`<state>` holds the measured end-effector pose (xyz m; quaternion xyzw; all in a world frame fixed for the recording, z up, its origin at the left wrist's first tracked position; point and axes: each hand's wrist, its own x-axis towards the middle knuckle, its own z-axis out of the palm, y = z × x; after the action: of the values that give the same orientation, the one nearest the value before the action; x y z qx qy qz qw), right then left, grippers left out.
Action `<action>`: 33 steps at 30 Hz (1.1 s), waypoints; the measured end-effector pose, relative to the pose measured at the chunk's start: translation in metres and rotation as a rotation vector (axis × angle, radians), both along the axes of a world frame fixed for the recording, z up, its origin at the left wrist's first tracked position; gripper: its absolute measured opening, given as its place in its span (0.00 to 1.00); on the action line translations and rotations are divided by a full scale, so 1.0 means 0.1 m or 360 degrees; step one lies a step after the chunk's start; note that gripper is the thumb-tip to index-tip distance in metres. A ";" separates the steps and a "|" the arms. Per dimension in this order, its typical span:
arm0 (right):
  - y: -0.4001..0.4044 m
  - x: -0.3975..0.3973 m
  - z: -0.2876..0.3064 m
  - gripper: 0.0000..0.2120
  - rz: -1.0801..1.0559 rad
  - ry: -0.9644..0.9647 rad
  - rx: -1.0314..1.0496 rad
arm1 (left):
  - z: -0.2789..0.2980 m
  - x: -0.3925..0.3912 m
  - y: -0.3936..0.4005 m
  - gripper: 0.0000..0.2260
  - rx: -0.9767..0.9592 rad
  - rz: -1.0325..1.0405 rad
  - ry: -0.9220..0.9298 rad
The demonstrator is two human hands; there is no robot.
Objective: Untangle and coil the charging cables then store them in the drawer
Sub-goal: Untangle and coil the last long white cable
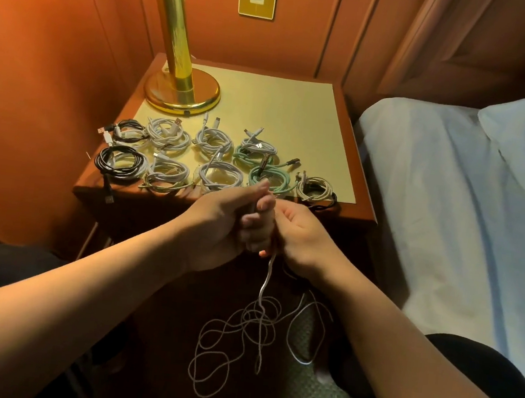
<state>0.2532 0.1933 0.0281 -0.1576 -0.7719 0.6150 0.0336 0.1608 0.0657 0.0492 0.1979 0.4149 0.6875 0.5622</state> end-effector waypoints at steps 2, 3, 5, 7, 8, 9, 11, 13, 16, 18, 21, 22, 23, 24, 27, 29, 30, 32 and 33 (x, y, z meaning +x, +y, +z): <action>-0.06 -0.01 0.01 0.25 0.0039 -0.0109 -0.0005 | 0.01 -0.03 -0.02 0.17 0.0093 0.0068 -0.0213; -0.08 -0.01 0.02 0.24 0.0042 -0.0128 -0.0012 | 0.04 -0.05 -0.03 0.18 0.0087 0.0123 -0.0305; -0.11 0.01 0.06 0.22 0.0038 -0.0156 -0.0012 | 0.09 -0.07 -0.03 0.17 0.0090 0.0262 -0.0464; -0.15 0.04 0.11 0.22 0.0088 -0.0245 -0.0006 | 0.14 -0.13 -0.01 0.17 0.0085 0.0479 -0.0613; -0.19 0.06 0.13 0.23 0.0139 -0.0310 0.0013 | 0.14 -0.19 0.00 0.17 0.0084 0.0601 -0.0642; -0.22 0.08 0.15 0.24 0.0195 -0.0369 0.0059 | 0.15 -0.26 0.00 0.17 0.0077 0.0723 -0.0635; -0.30 0.14 0.19 0.25 0.0275 -0.0396 0.0176 | 0.16 -0.38 -0.01 0.17 0.0031 0.0894 -0.0494; -0.34 0.17 0.25 0.26 0.0326 -0.0368 0.0214 | 0.15 -0.44 -0.03 0.17 -0.0048 0.0930 -0.0245; -0.39 0.24 0.36 0.26 0.0406 -0.0353 0.0169 | 0.11 -0.42 -0.09 0.16 -0.0024 0.0754 0.0157; -0.39 0.31 0.41 0.25 0.0354 -0.0193 0.0342 | 0.07 -0.41 -0.14 0.17 -0.0089 0.0504 0.0751; -0.34 0.39 0.47 0.21 0.0178 0.0163 0.0675 | 0.05 -0.35 -0.17 0.18 -0.0285 0.0175 0.1392; -0.31 0.40 0.48 0.19 0.0132 0.0255 0.0762 | 0.06 -0.32 -0.18 0.19 -0.0304 0.0106 0.1426; -0.28 0.39 0.48 0.16 0.0100 0.0337 0.0855 | 0.08 -0.28 -0.17 0.19 -0.0304 0.0050 0.1437; -0.24 0.38 0.47 0.14 0.0080 0.0399 0.0945 | 0.08 -0.24 -0.17 0.20 -0.0290 -0.0002 0.1443; -0.14 0.32 0.41 0.12 -0.0020 0.0495 0.1163 | 0.07 -0.13 -0.13 0.27 -0.0226 -0.0158 0.1248; -0.05 0.29 0.38 0.11 -0.0095 0.0508 0.1166 | 0.06 -0.06 -0.10 0.30 -0.0201 -0.0257 0.0992; 0.00 0.27 0.37 0.10 -0.0121 0.0509 0.1099 | 0.06 -0.04 -0.09 0.30 -0.0168 -0.0279 0.0884; 0.09 0.25 0.34 0.11 -0.0165 0.0502 0.0898 | 0.04 -0.02 -0.07 0.25 -0.0095 -0.0286 0.0673; 0.13 0.23 0.31 0.11 -0.0186 0.0484 0.0795 | 0.04 -0.02 -0.06 0.23 -0.0084 -0.0289 0.0575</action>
<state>0.2758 0.2058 0.0594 -0.0947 -0.8751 0.4196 0.2220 0.1586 0.0596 0.0535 0.3399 0.5073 0.5762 0.5433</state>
